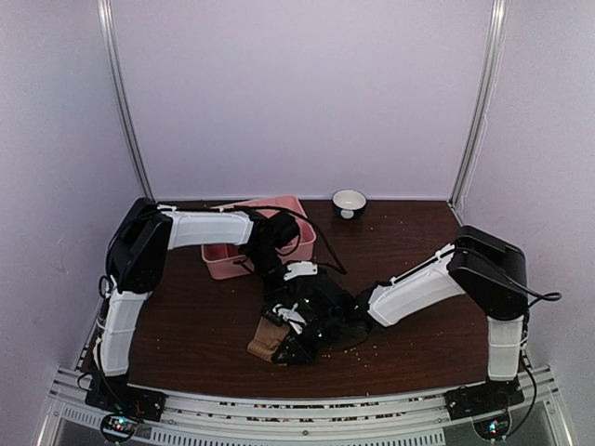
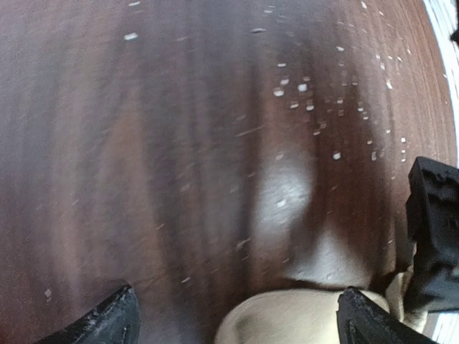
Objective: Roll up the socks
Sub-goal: Roll the sock at the center of the board.
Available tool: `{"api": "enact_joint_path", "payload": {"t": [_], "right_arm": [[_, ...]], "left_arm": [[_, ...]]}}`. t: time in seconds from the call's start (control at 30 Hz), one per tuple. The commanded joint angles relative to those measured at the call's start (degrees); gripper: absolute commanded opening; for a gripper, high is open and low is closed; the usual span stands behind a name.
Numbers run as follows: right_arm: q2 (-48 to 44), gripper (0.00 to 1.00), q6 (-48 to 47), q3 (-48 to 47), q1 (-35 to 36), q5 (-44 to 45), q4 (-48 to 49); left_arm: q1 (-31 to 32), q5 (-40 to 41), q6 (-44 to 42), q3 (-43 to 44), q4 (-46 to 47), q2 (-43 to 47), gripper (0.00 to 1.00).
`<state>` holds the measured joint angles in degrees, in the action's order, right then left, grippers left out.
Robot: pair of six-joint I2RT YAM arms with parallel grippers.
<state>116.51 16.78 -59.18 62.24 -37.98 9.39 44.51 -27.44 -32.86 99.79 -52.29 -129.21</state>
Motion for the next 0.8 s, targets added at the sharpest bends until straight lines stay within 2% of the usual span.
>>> {"api": "enact_joint_path", "payload": {"t": [0.0, 0.17, 0.3, 0.5, 0.63, 0.77], "right_arm": [[9.3, 0.00, 8.7, 6.0, 0.0, 3.2, -15.0], [11.1, 0.00, 13.3, 7.1, -0.5, 1.7, -12.4], [12.8, 0.00, 15.5, 7.6, -1.3, 0.2, -11.2], [12.8, 0.00, 20.0, 11.3, -3.1, -2.2, -4.5], [12.5, 0.00, 21.3, 12.1, -4.4, -2.9, -2.8], [12.7, 0.00, 23.2, 12.0, -5.5, -4.0, -1.3]], "left_arm": [[-4.8, 1.7, 2.3, -4.6, 1.2, 1.5, 0.98], [-8.0, 1.0, 3.6, -10.2, 6.9, 11.0, 0.98], [-9.8, -0.4, 2.0, -13.0, 8.0, 17.7, 0.98], [-12.0, -2.1, -7.6, -22.9, 7.0, 27.7, 0.98], [-9.8, -9.0, -15.6, -28.9, 1.3, 33.8, 0.98], [-2.7, -7.5, -15.5, -34.8, 3.5, 36.4, 0.98]]}}
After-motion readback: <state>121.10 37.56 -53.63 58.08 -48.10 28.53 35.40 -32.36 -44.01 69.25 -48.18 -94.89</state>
